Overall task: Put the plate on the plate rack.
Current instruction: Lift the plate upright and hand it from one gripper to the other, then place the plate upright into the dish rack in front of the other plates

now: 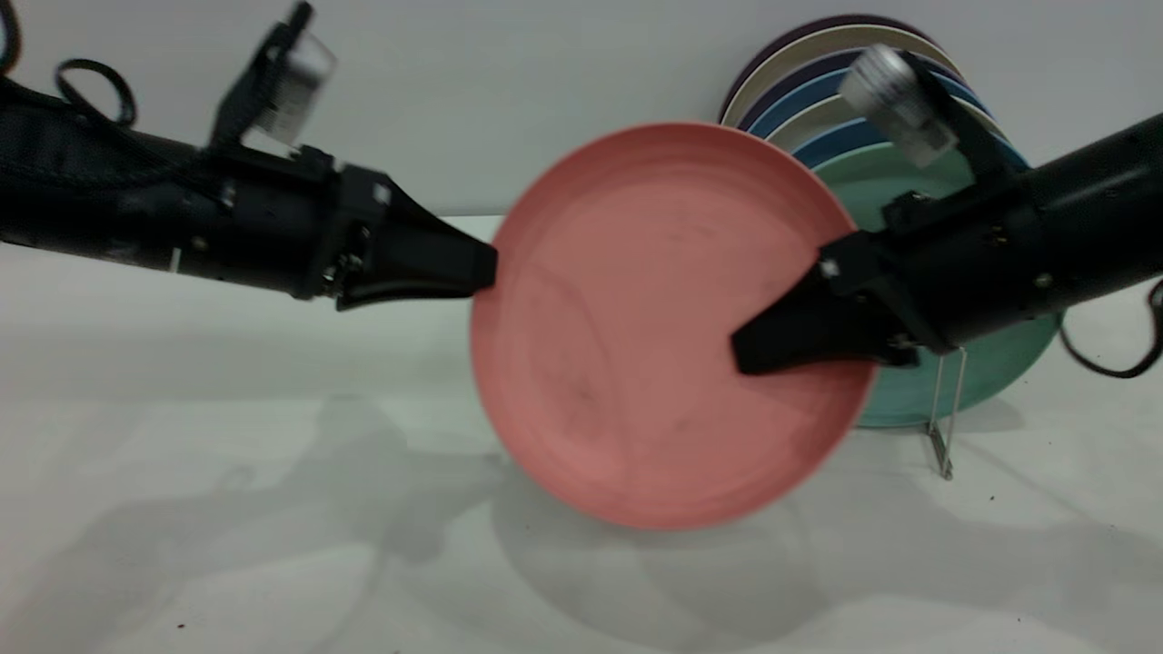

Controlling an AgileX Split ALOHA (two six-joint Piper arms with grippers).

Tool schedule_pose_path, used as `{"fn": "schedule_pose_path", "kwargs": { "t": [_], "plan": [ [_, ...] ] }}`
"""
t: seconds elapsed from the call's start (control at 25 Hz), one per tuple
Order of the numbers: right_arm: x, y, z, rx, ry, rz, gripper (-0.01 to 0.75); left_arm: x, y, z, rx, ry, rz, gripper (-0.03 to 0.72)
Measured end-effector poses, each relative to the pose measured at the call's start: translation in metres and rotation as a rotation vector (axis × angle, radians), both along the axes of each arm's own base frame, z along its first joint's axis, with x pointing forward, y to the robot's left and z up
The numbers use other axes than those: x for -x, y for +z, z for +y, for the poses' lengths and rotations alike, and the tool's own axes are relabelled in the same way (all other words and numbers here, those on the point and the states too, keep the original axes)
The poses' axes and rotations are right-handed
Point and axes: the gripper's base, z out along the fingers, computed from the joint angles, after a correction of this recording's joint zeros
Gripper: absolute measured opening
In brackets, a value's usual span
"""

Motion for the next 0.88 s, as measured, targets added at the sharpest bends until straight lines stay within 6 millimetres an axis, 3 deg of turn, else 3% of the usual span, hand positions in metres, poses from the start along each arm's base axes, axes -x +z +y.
{"fn": "schedule_pose_path", "kwargs": {
  "t": [0.16,0.28,0.48,0.88],
  "plan": [
    [0.0,0.009,-0.013,0.016,0.019,-0.014,0.118,-0.004,0.004,0.027,0.071,0.059,0.053,0.448],
    [0.004,0.017,-0.016,0.041,0.067,-0.035,0.118,-0.007,0.003,0.051,0.075,0.118,0.085,0.515],
    [0.011,0.029,-0.018,0.112,0.162,-0.077,0.118,-0.005,0.0,0.07,0.043,0.133,0.114,0.528],
    [0.023,0.053,-0.03,0.31,0.302,-0.17,0.118,0.0,-0.004,0.071,-0.001,0.087,0.142,0.527]
  ]
}}
